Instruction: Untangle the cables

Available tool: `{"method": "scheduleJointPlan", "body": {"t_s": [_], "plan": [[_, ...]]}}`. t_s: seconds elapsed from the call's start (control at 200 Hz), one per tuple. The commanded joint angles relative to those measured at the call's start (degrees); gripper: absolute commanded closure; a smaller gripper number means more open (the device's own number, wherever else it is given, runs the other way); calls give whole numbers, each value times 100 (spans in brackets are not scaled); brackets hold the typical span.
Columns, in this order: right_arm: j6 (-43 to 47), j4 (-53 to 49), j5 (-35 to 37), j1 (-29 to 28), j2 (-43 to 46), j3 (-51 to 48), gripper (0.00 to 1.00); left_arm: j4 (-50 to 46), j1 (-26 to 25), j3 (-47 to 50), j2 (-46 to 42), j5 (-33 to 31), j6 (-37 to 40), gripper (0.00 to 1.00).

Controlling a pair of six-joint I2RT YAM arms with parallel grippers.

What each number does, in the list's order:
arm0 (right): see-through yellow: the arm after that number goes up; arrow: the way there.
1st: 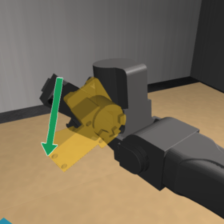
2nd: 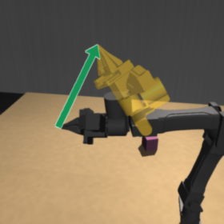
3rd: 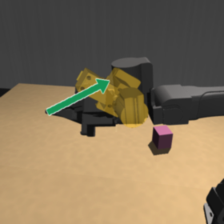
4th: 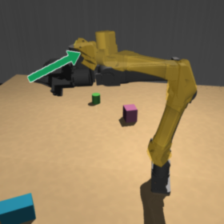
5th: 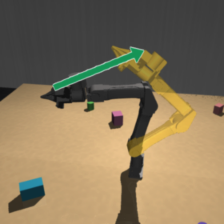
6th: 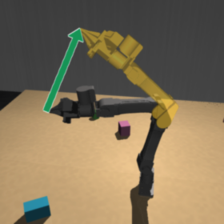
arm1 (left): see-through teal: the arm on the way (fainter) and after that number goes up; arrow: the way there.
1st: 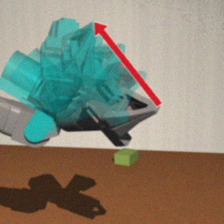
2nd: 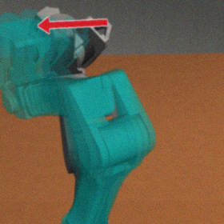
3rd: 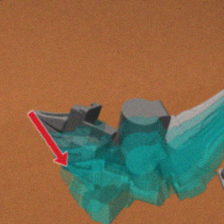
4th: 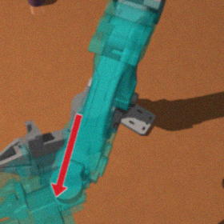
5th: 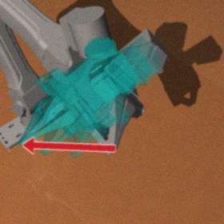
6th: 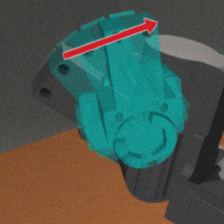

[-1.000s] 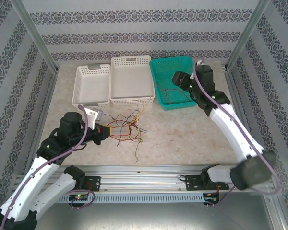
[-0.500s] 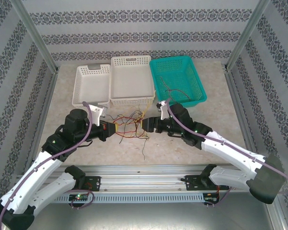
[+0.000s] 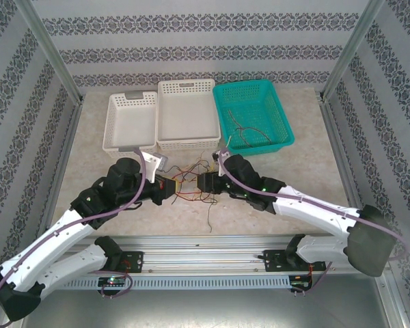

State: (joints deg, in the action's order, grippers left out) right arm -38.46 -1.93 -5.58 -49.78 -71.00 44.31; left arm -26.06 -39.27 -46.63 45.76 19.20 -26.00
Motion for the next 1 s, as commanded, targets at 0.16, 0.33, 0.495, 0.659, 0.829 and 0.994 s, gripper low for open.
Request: {"method": "scheduleJointPlan", "body": {"t_s": [0.16, 0.33, 0.495, 0.659, 0.829, 0.994], "plan": [[66, -530, 1184, -43, -22, 240, 100, 41, -152, -369, -180, -490, 228, 100], [-25, -993, 2203, 207, 533, -153, 100, -819, -152, -666, -472, -886, 526, 100], [-259, -1313, 2348, 1062, 1261, -706, 100, -1779, -143, -1079, -697, -1431, 837, 100], [-248, -1550, 2054, 1907, 1969, -1003, 100, -2374, -134, -1323, -761, -1758, 1071, 100], [-97, -2073, 1879, 2676, 2484, -958, 100, -2981, -119, -1724, -697, -2122, 1452, 100], [214, -2210, 1068, 3293, 2732, -791, 100, -3323, -116, -1848, -361, -1907, 1623, 100]]}}
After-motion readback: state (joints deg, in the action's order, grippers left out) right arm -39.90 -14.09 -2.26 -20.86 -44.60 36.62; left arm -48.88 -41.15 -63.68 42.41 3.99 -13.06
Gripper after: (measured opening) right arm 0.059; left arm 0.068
